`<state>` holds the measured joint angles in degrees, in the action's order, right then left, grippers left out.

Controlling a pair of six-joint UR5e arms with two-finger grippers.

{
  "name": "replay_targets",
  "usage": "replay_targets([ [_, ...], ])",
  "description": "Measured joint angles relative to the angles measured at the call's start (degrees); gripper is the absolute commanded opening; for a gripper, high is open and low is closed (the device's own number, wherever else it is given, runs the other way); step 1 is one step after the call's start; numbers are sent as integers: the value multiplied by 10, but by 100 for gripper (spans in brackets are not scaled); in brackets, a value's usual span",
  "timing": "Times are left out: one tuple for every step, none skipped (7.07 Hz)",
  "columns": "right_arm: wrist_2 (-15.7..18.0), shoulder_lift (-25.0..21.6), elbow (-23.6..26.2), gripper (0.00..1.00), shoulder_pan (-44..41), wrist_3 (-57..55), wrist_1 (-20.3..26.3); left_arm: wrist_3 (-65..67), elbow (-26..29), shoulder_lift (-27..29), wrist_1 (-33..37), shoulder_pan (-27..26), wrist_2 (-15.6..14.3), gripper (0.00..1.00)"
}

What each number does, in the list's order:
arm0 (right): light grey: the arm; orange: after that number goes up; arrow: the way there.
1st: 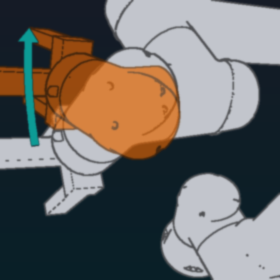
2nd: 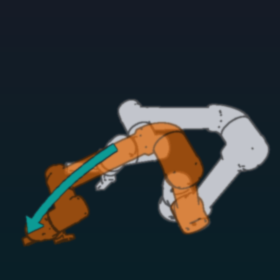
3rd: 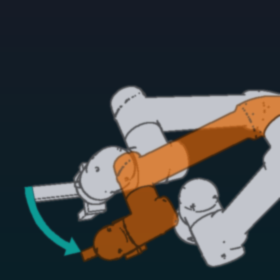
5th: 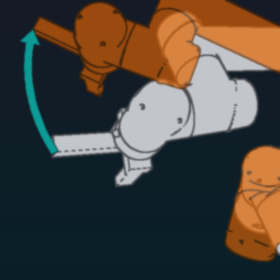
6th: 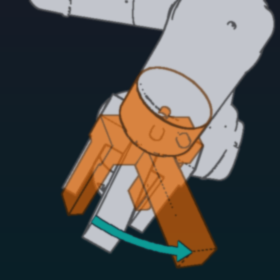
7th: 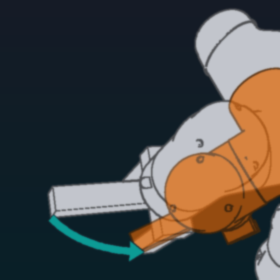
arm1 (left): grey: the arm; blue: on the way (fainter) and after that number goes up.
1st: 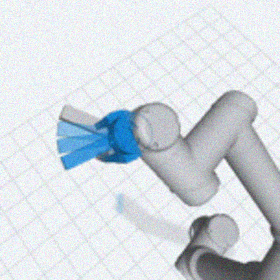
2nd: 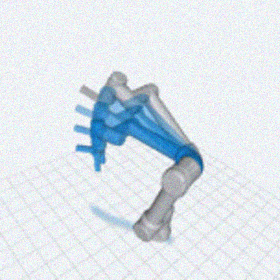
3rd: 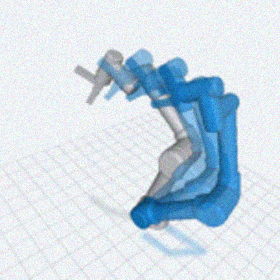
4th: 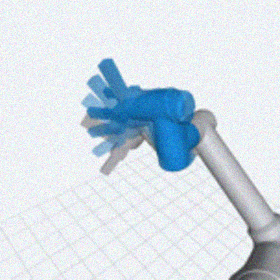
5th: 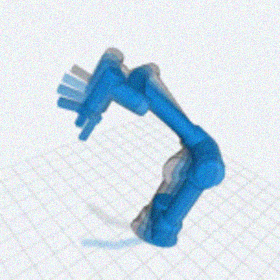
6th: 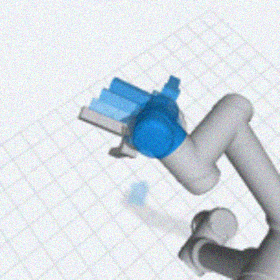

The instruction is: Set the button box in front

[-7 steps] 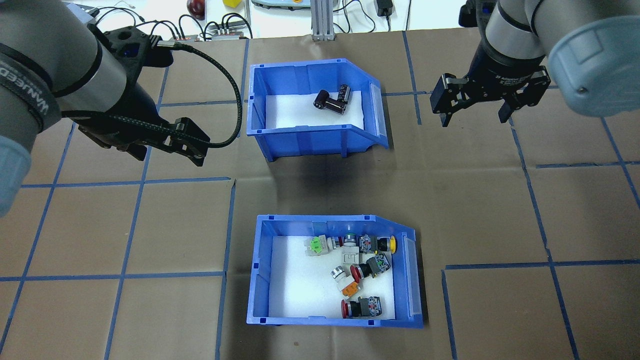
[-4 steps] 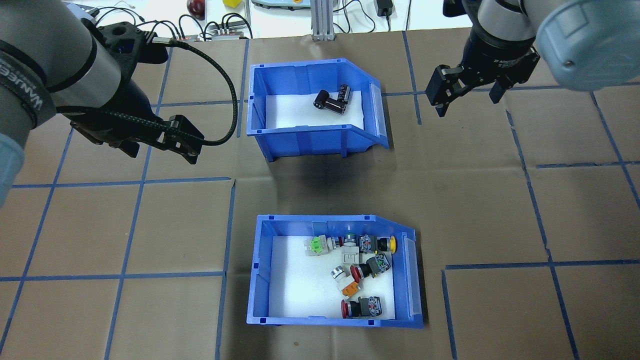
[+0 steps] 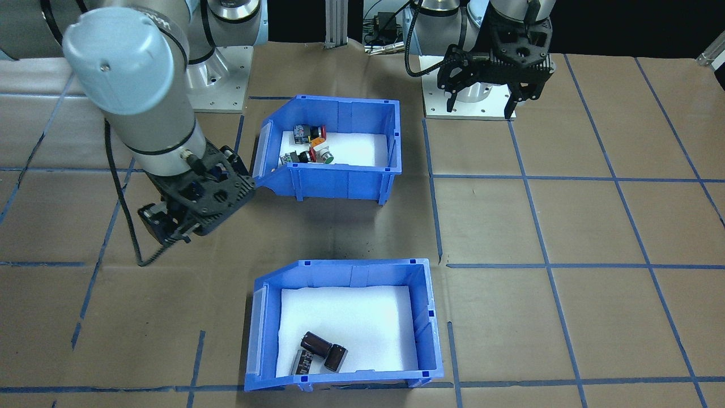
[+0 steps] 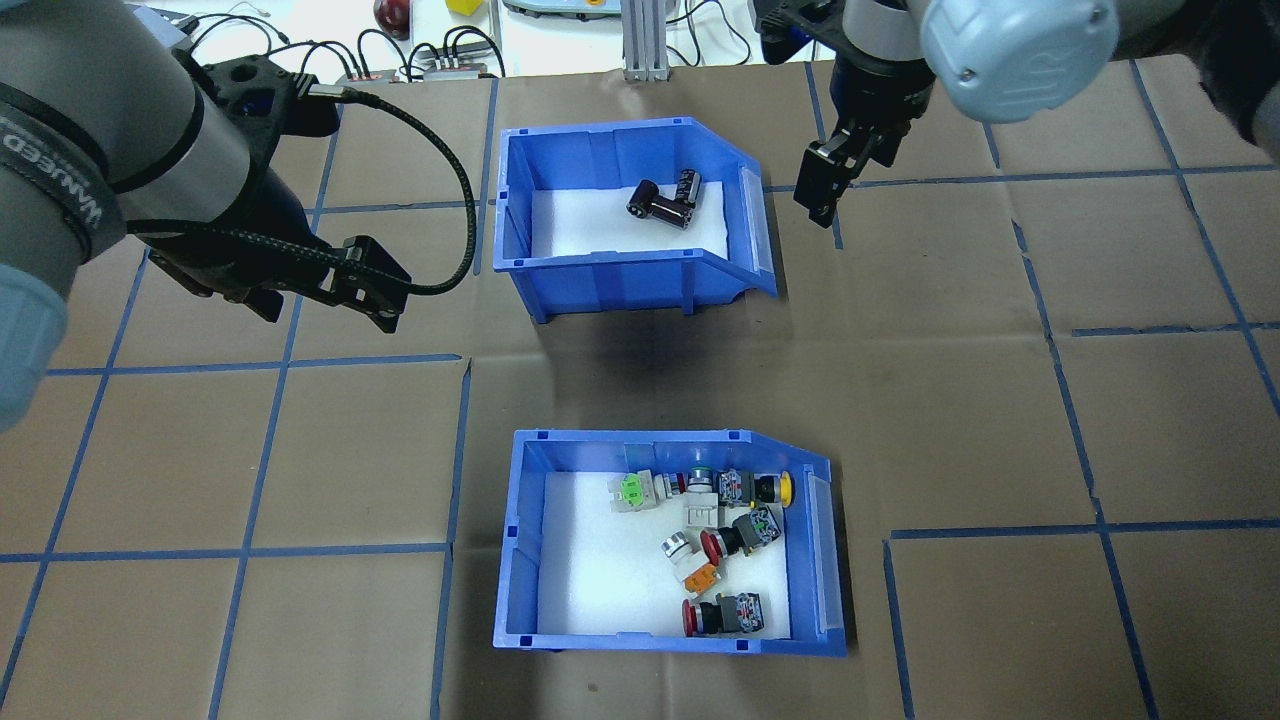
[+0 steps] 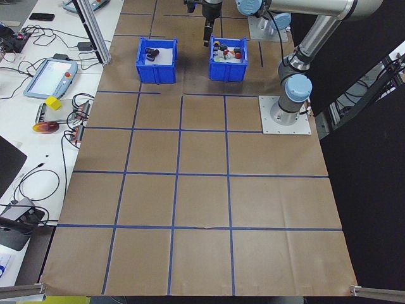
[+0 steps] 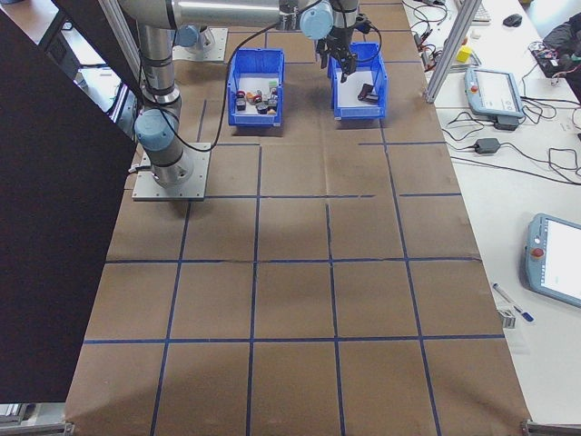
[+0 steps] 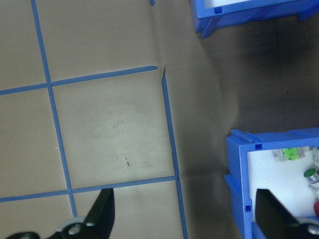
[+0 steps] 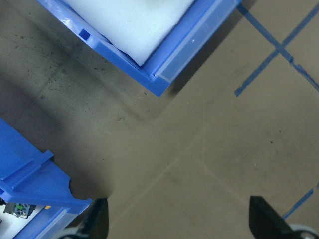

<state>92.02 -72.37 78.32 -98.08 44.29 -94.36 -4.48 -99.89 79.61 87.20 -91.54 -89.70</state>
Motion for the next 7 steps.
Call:
replay_targets([
  [9,35,-34,100,-30,73,0,63,-20,1,-12,-1,13,100],
  [19,63,-64,100,-64,132,-1,177,-53,-13,-21,-3,26,100],
  [24,87,-93,100,-95,161,-2,296,-95,-41,-30,-5,45,99],
  [24,109,-121,100,-120,173,-2,408,-144,-78,-40,-7,66,99],
  [23,130,-145,100,-140,179,-1,536,-201,-123,-46,-10,81,98],
  [21,148,-159,100,-156,182,-1,652,-253,-164,-51,-21,95,98],
  [21,164,-164,100,-170,184,-2,763,-295,-194,-58,-46,109,98],
])
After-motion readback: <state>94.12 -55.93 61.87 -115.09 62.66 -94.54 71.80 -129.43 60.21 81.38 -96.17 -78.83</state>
